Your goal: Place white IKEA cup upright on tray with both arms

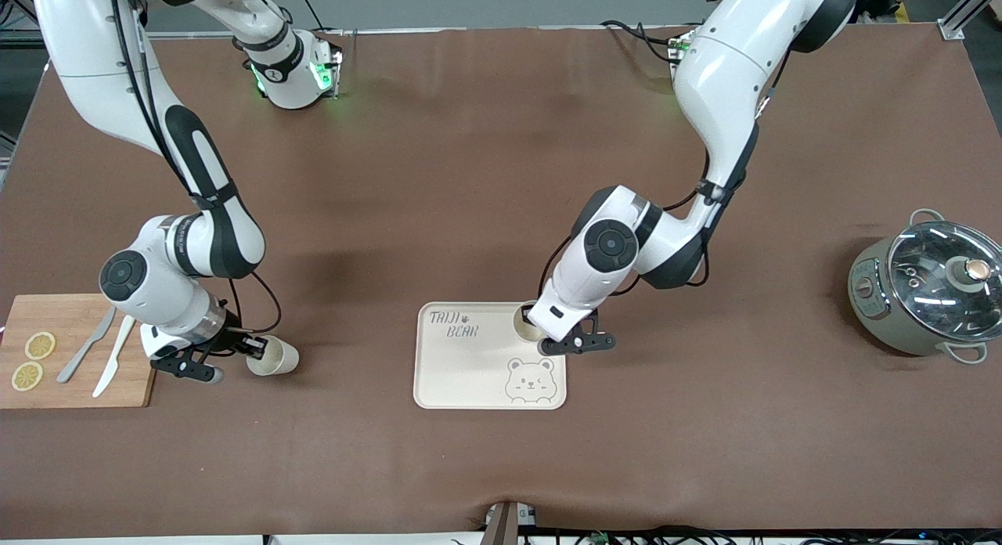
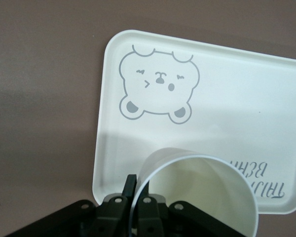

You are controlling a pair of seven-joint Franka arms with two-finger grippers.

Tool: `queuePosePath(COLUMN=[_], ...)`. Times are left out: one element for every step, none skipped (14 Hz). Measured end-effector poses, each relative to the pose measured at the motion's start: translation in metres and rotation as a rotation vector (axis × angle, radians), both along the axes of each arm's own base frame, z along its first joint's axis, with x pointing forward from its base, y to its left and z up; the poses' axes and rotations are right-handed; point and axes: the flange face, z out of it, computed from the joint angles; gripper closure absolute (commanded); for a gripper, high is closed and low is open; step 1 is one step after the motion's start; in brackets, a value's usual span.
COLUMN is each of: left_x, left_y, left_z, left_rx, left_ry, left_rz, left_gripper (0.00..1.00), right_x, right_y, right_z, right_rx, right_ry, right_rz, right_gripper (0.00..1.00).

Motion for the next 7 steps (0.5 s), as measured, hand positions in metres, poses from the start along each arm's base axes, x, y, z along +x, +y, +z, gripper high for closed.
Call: queuePosePath(left_x=[-0.001, -0.003, -0.006, -0.008, -0.009, -0.010, -0.010], left_y=[-0.004, -0.008, -0.012, -0.017, -0.019, -0.020, -0.021], left_z=[-0.006, -0.011, -0.016, -0.022, -0.027, -0.033, -0.038], left_rx=[0.016, 0.028, 0.034, 0.037, 0.036, 0.034, 0.031], left_ry=[-0.006, -0.013, -0.015, -0.015, -0.018, -0.021, -0.024], left_rz=[-0.006, -0.009, -0.008, -0.010, -0.011, -0.012, -0.013], left_gripper=[1.00, 1.00, 1.00, 1.00, 1.00, 1.00, 1.00], right_x=[0.000, 0.000, 0.001, 0.003, 0.007, 0.013, 0.023], right_y=[0.000, 0.000, 0.000, 0.000, 0.001, 0.002, 0.004], right_z=[0.000, 0.000, 0.001, 0.004, 0.010, 0.021, 0.039], right_rx=[0.000, 0.000, 0.000, 0.001, 0.004, 0.009, 0.016], right_ry=[0.000, -0.001, -0.003, -0.002, 0.014, 0.037, 0.057], right_rz=[-0.002, -0.002, -0.002, -0.001, 0.002, 0.002, -0.009], right_gripper=[1.00, 1.00, 1.00, 1.00, 1.00, 1.00, 1.00])
